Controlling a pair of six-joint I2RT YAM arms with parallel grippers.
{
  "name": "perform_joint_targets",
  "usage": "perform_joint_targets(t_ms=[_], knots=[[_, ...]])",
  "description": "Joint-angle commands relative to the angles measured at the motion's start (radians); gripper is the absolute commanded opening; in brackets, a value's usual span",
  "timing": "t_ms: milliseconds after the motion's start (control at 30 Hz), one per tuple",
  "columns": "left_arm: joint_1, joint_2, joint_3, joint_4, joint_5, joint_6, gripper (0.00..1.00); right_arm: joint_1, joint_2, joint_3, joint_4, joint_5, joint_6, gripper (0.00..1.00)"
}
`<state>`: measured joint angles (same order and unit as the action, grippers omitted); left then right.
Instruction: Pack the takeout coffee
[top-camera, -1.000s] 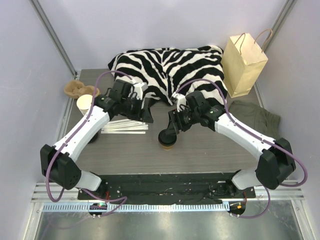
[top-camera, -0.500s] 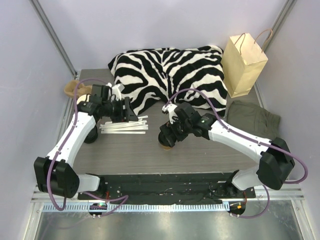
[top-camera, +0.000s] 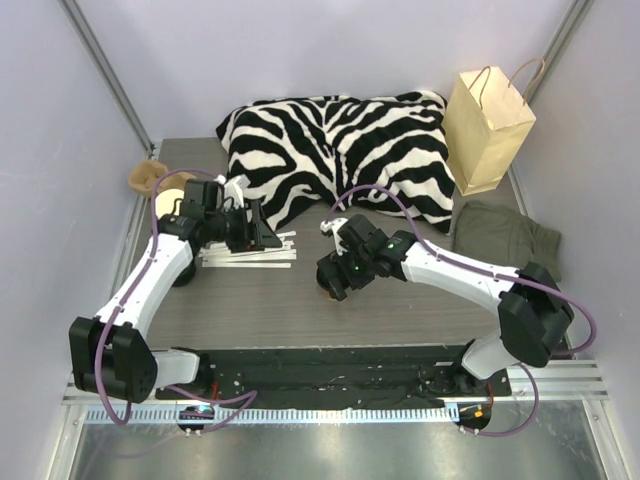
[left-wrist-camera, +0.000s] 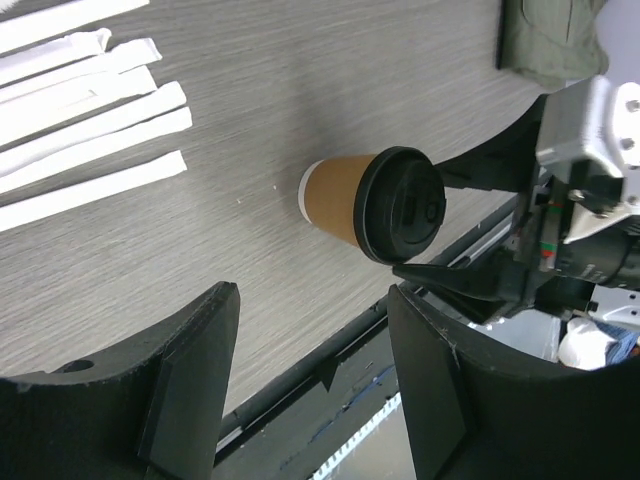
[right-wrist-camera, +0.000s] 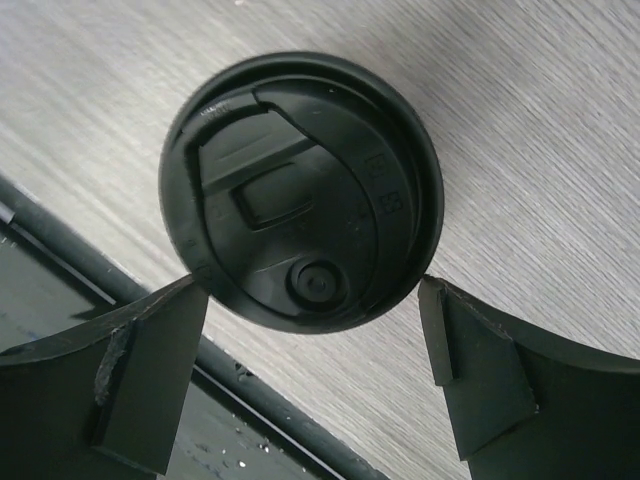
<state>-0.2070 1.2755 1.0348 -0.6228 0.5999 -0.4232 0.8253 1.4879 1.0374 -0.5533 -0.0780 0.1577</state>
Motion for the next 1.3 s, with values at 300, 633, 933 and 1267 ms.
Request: perform_joint_targets(t_ms=[300,633,933,1267], knots=[[0.087,-0.019,0.059,0.064,0.031,-0.012,0.65,-0.038,0.106,0.061,0.136,0.13,0.097,0.94],[0.187,-0.027,0.109,-0.017,0.047,0.052,0.66,-0.104,0.254,0.153,0.263,0.112,0.06,0.94],[0.279,0.048,0.39,-0.337,0.029,0.375,0.73,-0.135,0.37,0.249,0.365,0.03,0.032,0.94],[0.383,0.29,0.769,-0.439,-0.113,0.544,0.79,-0.144,0.359,0.274,0.351,-0.014,0.037,1.0]])
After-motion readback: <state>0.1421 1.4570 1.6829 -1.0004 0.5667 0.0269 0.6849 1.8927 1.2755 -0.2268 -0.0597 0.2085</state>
